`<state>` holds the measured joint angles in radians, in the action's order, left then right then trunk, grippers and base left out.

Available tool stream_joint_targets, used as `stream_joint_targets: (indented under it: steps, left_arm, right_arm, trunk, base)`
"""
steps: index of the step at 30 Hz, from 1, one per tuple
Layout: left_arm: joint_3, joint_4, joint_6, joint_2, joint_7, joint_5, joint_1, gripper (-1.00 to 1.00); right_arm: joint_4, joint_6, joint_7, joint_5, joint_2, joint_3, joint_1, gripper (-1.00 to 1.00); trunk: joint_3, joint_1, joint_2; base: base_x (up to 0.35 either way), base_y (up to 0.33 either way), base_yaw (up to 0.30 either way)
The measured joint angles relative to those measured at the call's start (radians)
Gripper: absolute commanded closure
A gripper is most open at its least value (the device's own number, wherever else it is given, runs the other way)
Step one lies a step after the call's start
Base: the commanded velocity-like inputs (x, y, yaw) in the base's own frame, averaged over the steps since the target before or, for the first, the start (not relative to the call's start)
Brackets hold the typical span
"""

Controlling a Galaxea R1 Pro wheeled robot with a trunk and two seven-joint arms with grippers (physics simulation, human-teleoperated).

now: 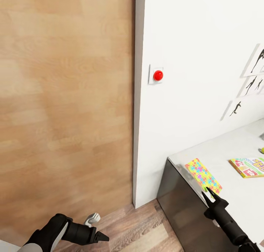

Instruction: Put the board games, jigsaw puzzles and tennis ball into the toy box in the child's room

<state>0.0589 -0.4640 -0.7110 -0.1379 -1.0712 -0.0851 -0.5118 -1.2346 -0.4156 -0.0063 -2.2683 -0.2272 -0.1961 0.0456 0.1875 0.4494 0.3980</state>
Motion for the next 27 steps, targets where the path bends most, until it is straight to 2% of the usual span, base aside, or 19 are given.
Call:
stream_joint_targets:
  steps: [3, 5, 7, 8, 9, 10, 11, 13, 14, 15, 18, 21, 24, 27]
  left_arm:
    - [0.000, -0.001, 0.000, 0.000, 0.000, 0.000, 0.000, -1.00]
    - [0.001, -0.001, 0.000, 0.000, 0.000, 0.000, 0.000, -1.00]
    - [0.001, -0.001, 0.000, 0.000, 0.000, 0.000, 0.000, -1.00]
    - [0.001, -0.001, 0.000, 0.000, 0.001, 0.000, 0.000, -1.00]
    - [0.001, -0.001, 0.000, 0.000, 0.001, 0.000, 0.000, -1.00]
    - [0.001, -0.001, 0.000, 0.000, 0.001, 0.000, 0.000, -1.00]
    - [0.001, -0.001, 0.000, 0.000, 0.001, 0.000, 0.000, -1.00]
    - [0.001, -0.002, 0.001, 0.000, 0.001, 0.000, 0.000, -1.00]
    - [0.001, -0.002, 0.001, 0.000, 0.001, 0.000, 0.000, -1.00]
    - [0.002, -0.002, 0.001, 0.000, 0.001, 0.000, 0.000, -1.00]
    - [0.001, -0.002, 0.001, 0.000, 0.001, 0.000, 0.000, -1.00]
    - [0.002, -0.002, 0.002, 0.001, 0.001, 0.000, 0.000, -1.00]
    - [0.002, -0.002, 0.002, 0.002, 0.001, 0.000, 0.000, -1.00]
    - [0.002, -0.002, 0.002, 0.001, 0.001, 0.000, 0.000, -1.00]
  right_arm:
    - [-0.019, -0.007, 0.002, 0.002, -0.010, 0.007, 0.000, 1.00]
    - [-0.069, -0.022, 0.000, 0.003, -0.024, 0.011, 0.000, 1.00]
    - [-0.106, -0.027, -0.004, 0.007, -0.051, 0.013, -0.001, 1.00]
    - [-0.128, -0.031, -0.006, 0.005, -0.094, 0.015, -0.001, 1.00]
    - [-0.133, -0.034, -0.007, 0.010, -0.112, 0.018, -0.001, 1.00]
    - [-0.141, -0.050, -0.007, 0.023, -0.143, 0.029, -0.001, 1.00]
    - [-0.144, -0.064, -0.008, 0.039, -0.157, 0.034, -0.002, 1.00]
    - [-0.150, -0.134, -0.006, 0.142, -0.194, 0.044, -0.002, 1.00]
    - [-0.152, -0.169, -0.003, 0.204, -0.201, 0.038, -0.002, 1.00]
    - [-0.157, -0.208, 0.010, 0.282, -0.204, 0.012, -0.002, 1.00]
    - [-0.179, -0.243, 0.056, 0.357, -0.205, -0.035, -0.002, 1.00]
    - [-0.201, -0.291, 0.087, 0.392, -0.208, -0.059, -0.002, 1.00]
    - [-0.235, -0.315, 0.092, 0.407, -0.208, -0.064, -0.002, 1.00]
    - [-0.251, -0.323, 0.095, 0.451, -0.206, -0.066, -0.002, 1.00]
  trunk:
    - [0.000, 0.000, 0.000]
    - [0.000, 0.000, 0.000]
    - [0.000, 0.000, 0.000]
    - [0.000, 0.000, 0.000]
    - [0.000, 0.000, 0.000]
    - [0.000, 0.000, 0.000]
    - [0.000, 0.000, 0.000]
    - [0.000, 0.000, 0.000]
    - [0.000, 0.000, 0.000]
    - [0.000, 0.000, 0.000]
    - [0.000, 0.000, 0.000]
    - [0.000, 0.000, 0.000]
    - [0.000, 0.000, 0.000]
    - [0.000, 0.000, 0.000]
  base:
    - [-0.001, 0.000, 0.000]
    - [0.000, 0.000, 0.000]
    - [0.000, 0.000, 0.000]
    - [0.000, 0.000, 0.000]
    - [0.000, 0.000, 0.000]
    - [0.000, 0.000, 0.000]
    - [0.000, 0.000, 0.000]
    - [0.000, 0.000, 0.000]
    - [0.000, 0.000, 0.000]
    - [0.000, 0.000, 0.000]
    - [0.000, 0.000, 0.000]
    - [0.000, 0.000, 0.000]
    - [0.000, 0.000, 0.000]
    - [0.000, 0.000, 0.000]
